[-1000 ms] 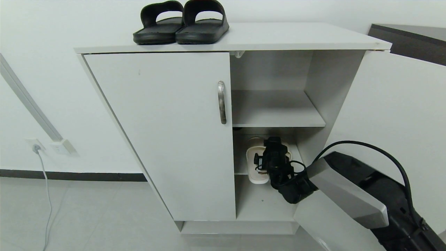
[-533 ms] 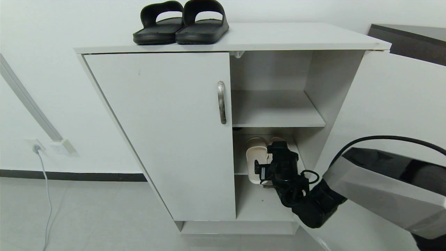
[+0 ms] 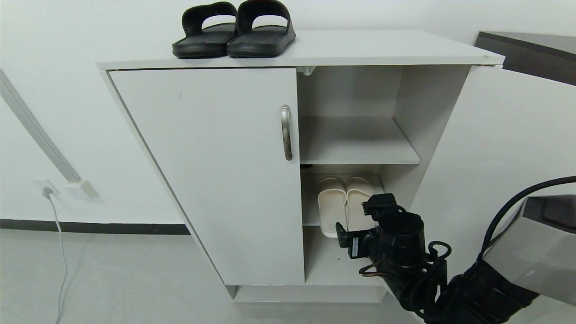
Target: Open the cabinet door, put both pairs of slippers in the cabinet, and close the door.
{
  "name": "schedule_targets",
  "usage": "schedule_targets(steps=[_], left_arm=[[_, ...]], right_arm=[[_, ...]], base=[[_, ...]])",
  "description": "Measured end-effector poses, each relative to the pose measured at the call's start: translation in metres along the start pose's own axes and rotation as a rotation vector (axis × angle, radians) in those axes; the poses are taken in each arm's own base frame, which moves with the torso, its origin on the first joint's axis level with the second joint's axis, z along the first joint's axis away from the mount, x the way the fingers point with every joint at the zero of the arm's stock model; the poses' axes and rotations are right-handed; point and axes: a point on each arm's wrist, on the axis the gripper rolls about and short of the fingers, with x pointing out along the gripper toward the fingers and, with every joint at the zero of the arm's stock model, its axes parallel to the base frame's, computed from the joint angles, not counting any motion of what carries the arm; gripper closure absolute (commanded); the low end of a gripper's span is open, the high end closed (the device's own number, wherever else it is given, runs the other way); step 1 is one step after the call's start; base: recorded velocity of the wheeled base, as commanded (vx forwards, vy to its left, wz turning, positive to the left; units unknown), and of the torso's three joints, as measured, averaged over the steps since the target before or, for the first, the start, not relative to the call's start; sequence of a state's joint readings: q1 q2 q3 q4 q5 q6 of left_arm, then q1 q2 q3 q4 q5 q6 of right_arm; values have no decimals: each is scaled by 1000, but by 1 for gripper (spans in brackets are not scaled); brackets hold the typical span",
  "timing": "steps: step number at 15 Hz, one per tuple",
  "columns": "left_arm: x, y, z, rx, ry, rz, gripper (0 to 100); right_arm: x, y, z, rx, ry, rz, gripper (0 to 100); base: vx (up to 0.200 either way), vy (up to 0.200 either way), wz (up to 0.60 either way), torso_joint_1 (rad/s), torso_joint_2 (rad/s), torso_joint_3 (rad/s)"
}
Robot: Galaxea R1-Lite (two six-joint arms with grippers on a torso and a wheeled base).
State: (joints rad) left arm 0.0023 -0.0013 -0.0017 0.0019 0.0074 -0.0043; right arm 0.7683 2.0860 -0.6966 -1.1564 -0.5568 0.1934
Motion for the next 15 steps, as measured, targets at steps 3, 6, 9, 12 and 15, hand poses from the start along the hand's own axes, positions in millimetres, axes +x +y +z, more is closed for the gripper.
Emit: schedule_targets(steps=[3, 6, 9, 12, 15], left_arm=[[0, 0, 0, -2, 1, 0, 100], [0, 0, 0, -2, 0, 0, 100], [0, 0, 0, -3, -1, 4, 100], [0, 0, 0, -3, 1, 0, 100], [0, 0, 0, -3, 2, -2, 100]], right_arm=[[-3, 0, 2, 2, -4, 4, 0], [-4, 1, 3, 3, -6, 7, 0], [-4, 2, 2, 2, -6, 11, 0], [-5, 3, 2, 2, -7, 16, 0], [-7, 5, 2, 0, -5, 22, 0]], base=[[-200, 0, 0, 9, 1, 4], [0, 0, 0, 0, 0, 0], [0, 0, 0, 0, 0, 0], [0, 0, 0, 0, 0, 0], [0, 0, 0, 0, 0, 0]])
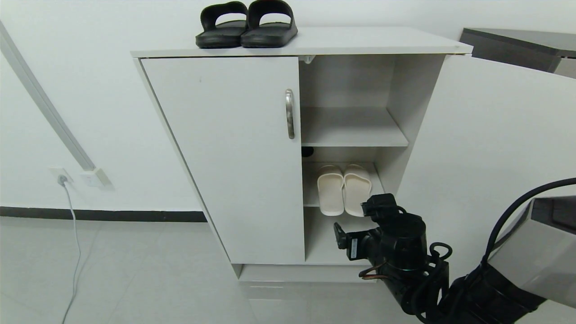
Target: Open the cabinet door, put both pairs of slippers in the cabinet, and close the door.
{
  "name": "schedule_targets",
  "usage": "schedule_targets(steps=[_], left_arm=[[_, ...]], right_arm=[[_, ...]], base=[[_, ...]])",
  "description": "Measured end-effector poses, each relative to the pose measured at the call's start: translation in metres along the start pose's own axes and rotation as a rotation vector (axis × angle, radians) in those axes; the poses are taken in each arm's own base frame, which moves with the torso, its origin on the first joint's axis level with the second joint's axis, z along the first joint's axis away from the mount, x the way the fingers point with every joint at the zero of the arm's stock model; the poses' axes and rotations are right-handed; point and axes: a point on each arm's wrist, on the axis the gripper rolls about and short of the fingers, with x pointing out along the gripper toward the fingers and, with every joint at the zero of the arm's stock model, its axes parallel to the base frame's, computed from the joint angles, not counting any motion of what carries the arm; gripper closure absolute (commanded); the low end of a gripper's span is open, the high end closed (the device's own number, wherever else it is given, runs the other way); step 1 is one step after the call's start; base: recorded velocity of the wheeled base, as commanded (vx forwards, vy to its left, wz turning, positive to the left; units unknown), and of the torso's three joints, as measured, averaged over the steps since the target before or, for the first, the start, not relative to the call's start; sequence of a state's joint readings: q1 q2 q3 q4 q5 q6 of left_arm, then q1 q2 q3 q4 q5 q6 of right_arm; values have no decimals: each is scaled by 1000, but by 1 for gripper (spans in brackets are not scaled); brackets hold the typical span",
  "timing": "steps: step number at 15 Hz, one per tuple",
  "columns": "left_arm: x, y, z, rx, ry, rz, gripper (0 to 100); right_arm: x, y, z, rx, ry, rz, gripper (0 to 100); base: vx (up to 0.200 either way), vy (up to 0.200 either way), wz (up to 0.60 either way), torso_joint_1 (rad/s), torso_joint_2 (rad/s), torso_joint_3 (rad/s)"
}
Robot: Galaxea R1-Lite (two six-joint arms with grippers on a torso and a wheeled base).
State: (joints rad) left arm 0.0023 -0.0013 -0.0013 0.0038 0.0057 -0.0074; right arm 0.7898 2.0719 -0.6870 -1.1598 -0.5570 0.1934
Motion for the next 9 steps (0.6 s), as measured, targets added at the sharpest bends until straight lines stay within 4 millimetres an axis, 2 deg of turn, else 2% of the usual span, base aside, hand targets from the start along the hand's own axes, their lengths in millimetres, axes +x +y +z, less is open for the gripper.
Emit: schedule_targets(steps=[6, 9], left_arm=[[0, 0, 0, 0, 0, -1, 100], [0, 0, 0, 2, -1, 0, 100]], right_arm=[[-1, 1, 0, 5, -1, 5, 0], [-1, 1, 1, 1, -2, 4, 0]], base=[[0, 0, 0, 0, 0, 0], [0, 0, 0, 2, 1, 144]])
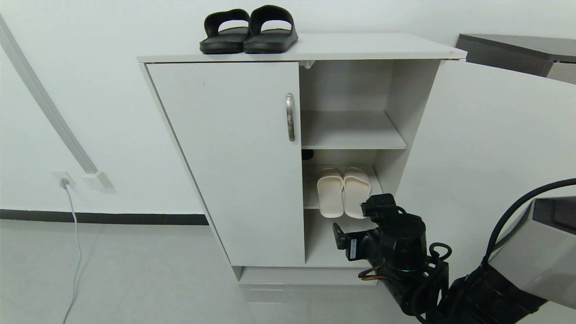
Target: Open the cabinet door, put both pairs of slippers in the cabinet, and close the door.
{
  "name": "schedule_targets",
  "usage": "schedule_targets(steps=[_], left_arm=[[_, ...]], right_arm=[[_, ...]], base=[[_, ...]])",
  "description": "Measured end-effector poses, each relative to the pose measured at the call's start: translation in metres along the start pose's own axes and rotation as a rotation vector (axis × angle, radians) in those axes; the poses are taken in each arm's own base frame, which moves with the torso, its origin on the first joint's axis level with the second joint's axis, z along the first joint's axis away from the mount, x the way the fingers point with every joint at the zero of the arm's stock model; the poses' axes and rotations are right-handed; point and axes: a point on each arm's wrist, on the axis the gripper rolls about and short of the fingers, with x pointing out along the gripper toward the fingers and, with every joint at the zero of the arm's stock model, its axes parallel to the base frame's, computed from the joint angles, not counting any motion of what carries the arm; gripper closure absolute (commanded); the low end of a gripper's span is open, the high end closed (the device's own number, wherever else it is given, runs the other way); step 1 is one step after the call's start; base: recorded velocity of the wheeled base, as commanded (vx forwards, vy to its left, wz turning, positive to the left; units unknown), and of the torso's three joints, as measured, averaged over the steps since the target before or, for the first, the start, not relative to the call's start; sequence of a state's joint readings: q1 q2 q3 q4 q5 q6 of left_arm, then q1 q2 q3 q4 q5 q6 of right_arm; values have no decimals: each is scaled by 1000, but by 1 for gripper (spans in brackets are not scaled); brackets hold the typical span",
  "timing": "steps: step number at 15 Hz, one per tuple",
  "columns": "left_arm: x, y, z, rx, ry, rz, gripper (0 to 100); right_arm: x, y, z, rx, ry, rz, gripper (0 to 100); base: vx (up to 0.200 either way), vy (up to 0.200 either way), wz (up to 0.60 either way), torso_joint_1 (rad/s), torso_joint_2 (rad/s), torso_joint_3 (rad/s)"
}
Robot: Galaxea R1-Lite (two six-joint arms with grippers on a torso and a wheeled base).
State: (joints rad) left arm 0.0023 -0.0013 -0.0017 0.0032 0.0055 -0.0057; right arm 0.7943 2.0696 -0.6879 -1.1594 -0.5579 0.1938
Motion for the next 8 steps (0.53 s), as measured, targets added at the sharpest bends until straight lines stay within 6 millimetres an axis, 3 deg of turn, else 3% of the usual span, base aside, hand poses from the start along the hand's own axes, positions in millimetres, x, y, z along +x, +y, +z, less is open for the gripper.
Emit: schedule_targets(steps=[8], left_arm=[[0, 0, 0, 3, 0, 0, 100]], right_arm=[[0, -1, 0, -2, 0, -3, 0]], base=[[0, 0, 0, 1, 2, 169]])
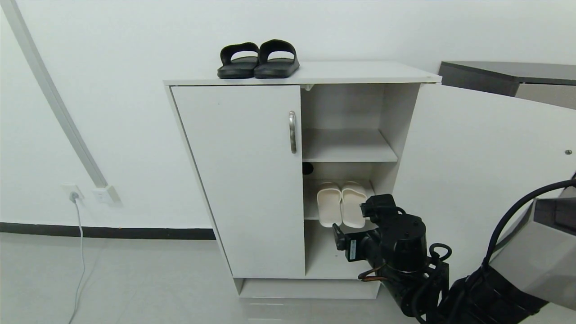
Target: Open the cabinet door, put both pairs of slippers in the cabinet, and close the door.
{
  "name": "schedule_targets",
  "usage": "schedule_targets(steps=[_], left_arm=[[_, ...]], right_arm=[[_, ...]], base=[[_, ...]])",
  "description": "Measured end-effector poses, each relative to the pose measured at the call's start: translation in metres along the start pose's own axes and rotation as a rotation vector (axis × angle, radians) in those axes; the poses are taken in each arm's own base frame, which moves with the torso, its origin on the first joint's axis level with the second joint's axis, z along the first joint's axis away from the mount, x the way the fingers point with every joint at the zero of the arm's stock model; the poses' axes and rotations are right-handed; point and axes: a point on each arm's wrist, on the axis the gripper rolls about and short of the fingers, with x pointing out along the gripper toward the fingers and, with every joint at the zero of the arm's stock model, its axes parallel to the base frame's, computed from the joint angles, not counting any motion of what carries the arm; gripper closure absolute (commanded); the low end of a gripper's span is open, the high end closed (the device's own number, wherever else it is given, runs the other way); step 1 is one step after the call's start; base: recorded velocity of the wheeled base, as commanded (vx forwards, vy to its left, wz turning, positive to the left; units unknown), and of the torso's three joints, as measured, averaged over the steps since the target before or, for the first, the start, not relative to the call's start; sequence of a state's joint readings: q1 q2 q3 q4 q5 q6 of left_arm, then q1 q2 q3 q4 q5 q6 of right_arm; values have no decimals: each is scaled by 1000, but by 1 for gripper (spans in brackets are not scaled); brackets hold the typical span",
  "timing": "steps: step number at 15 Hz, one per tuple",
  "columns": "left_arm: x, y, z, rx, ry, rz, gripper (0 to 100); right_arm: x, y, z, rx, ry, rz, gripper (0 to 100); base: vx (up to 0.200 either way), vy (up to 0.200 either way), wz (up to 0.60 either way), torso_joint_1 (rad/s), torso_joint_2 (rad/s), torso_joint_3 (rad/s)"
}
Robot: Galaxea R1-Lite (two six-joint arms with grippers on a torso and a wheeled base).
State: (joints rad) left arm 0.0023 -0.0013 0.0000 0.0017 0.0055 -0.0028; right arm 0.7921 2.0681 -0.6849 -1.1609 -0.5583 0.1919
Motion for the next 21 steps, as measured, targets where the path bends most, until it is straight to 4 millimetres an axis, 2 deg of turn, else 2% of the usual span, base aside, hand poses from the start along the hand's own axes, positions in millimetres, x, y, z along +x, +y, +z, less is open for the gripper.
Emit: schedule_targets(steps=[11, 18, 21], left_arm=[[0, 0, 0, 0, 0, 1, 100], [0, 0, 0, 0, 0, 1, 100], [0, 0, 0, -1, 0, 1, 100]], right_arm=[[2, -3, 1, 12, -17, -9, 0], [3, -7, -6, -16, -14, -10, 0], [2, -8, -9, -24, -4, -10, 0]], base=[[0, 200, 0, 2, 3, 9], [0, 200, 0, 2, 4, 2], [0, 0, 0, 0, 0, 0]])
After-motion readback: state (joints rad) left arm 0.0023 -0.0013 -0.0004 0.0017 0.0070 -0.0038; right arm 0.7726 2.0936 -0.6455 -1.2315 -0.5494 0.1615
